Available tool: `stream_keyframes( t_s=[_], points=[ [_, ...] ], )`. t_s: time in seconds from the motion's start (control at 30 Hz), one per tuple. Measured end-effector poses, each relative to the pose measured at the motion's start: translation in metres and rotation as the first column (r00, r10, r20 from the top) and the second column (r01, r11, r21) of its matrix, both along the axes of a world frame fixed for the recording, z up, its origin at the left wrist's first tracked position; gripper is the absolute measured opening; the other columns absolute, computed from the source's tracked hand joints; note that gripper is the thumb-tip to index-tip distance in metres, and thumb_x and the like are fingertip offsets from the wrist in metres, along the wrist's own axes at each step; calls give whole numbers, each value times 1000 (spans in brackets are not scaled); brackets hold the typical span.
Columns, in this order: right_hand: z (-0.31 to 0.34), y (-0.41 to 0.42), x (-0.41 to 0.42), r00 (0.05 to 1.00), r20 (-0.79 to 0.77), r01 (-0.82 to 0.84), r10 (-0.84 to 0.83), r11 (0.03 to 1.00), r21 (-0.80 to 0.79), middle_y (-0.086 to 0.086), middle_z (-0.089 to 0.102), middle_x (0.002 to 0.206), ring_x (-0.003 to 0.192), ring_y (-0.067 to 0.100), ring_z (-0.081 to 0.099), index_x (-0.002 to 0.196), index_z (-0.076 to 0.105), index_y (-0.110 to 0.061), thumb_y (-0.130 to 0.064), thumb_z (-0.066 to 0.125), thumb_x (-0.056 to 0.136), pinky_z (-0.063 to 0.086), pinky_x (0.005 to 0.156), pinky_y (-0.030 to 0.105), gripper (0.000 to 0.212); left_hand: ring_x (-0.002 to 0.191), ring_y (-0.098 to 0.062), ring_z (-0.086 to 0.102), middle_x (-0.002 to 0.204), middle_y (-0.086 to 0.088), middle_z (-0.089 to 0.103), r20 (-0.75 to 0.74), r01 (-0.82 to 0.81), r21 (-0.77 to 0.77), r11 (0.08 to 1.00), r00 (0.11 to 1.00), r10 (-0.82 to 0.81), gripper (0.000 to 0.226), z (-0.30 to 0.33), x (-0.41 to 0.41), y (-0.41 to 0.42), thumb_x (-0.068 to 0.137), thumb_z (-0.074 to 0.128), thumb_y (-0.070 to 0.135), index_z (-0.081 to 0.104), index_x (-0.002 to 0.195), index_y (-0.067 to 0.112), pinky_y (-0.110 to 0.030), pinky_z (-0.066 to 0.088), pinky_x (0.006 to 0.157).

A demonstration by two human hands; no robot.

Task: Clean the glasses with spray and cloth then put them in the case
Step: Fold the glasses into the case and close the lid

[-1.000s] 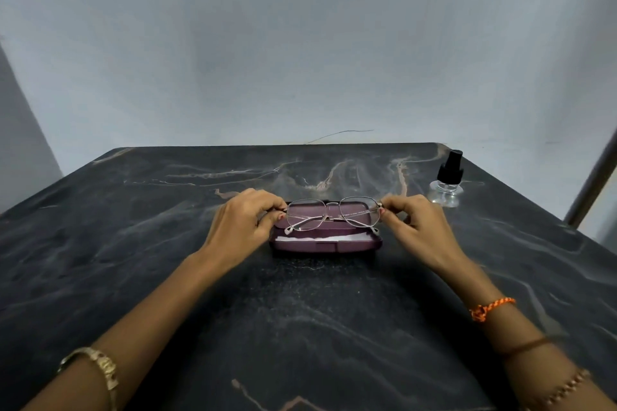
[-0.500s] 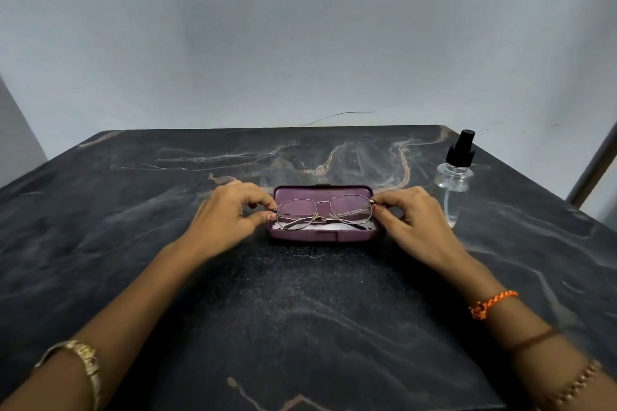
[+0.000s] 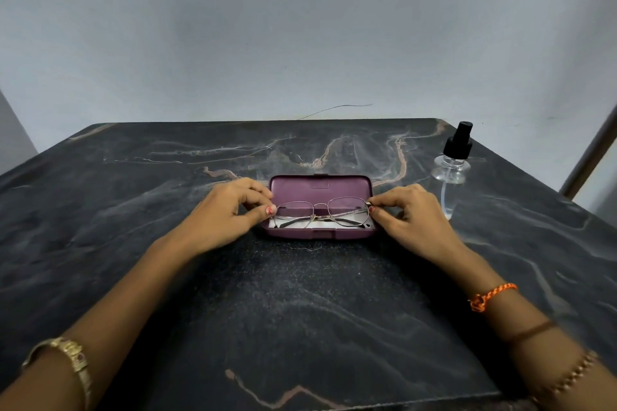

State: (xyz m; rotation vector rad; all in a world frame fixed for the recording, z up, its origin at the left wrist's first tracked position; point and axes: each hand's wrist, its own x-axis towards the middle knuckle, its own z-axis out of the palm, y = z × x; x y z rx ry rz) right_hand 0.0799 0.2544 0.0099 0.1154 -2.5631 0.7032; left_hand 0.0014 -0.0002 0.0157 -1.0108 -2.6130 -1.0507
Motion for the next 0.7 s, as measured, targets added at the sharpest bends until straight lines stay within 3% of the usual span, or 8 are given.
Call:
stream_keyframes(
  t_s=[0.1, 0.17, 0.23, 0.37, 0.47, 0.6, 0.7],
  points=[
    [2, 1, 1, 1000, 14, -19, 19, 1000, 13, 0, 70, 86, 81, 7, 51, 94, 72, -11, -15, 61, 83, 31, 75, 12, 16, 93, -9, 56, 102, 8, 58, 68, 26, -30, 999, 997, -24, 21, 1, 0, -2, 68, 68, 36, 70, 84, 23, -20, 44, 78],
    [4, 1, 2, 999, 14, -39, 39, 999, 2, -7, 65, 76, 75, 5, 54, 90, 70, -13, -12, 62, 81, 34, 73, 11, 12, 93, -7, 54, 105, 8, 57, 90, 27, -58, 998, 996, -22, 26, 1, -1, -3, 63, 72, 38, 69, 86, 24, -15, 41, 77],
    [5, 0, 3, 999, 16, -52, 52, 999, -4, -10, 61, 71, 72, 7, 56, 86, 69, -14, -11, 63, 81, 35, 70, 9, 8, 92, -7, 54, 105, 7, 57, 91, 24, -57, 998, 996, -19, 24, 0, -2, -2, 64, 74, 34, 68, 85, 25, -14, 41, 76],
    [4, 1, 3, 998, 24, -57, 57, 998, 12, -6, 63, 73, 75, 18, 59, 83, 67, -14, -12, 63, 81, 34, 76, 25, 5, 83, -7, 53, 103, 8, 55, 113, 25, -18, 1000, 993, -23, 24, -1, -2, -1, 62, 77, 28, 66, 83, 25, -13, 41, 69],
    [4, 1, 4, 998, 24, -66, 66, 998, 11, -5, 63, 73, 75, 16, 59, 83, 67, -14, -12, 63, 81, 33, 77, 25, 5, 84, -11, 51, 104, 5, 52, 129, 20, -1, 1000, 991, -20, 26, -3, -2, -1, 62, 79, 24, 63, 82, 27, -15, 41, 72],
    [4, 0, 3, 998, 23, -62, 62, 998, 6, -9, 61, 72, 74, 13, 57, 84, 67, -15, -13, 63, 82, 35, 78, 26, 5, 88, -16, 51, 104, 6, 45, 134, 9, -12, 1000, 991, -7, 37, -5, -4, -2, 63, 79, 26, 53, 89, 33, -18, 40, 71],
    [3, 0, 2, 999, 9, -35, 36, 998, -46, -15, 56, 75, 86, 19, 56, 93, 63, -16, -18, 60, 84, 41, 79, 30, 10, 88, -12, 50, 108, 9, 41, 150, -6, -27, 1000, 989, 10, 49, -7, -7, -2, 61, 77, 35, 45, 99, 35, -16, 35, 65]
  ],
)
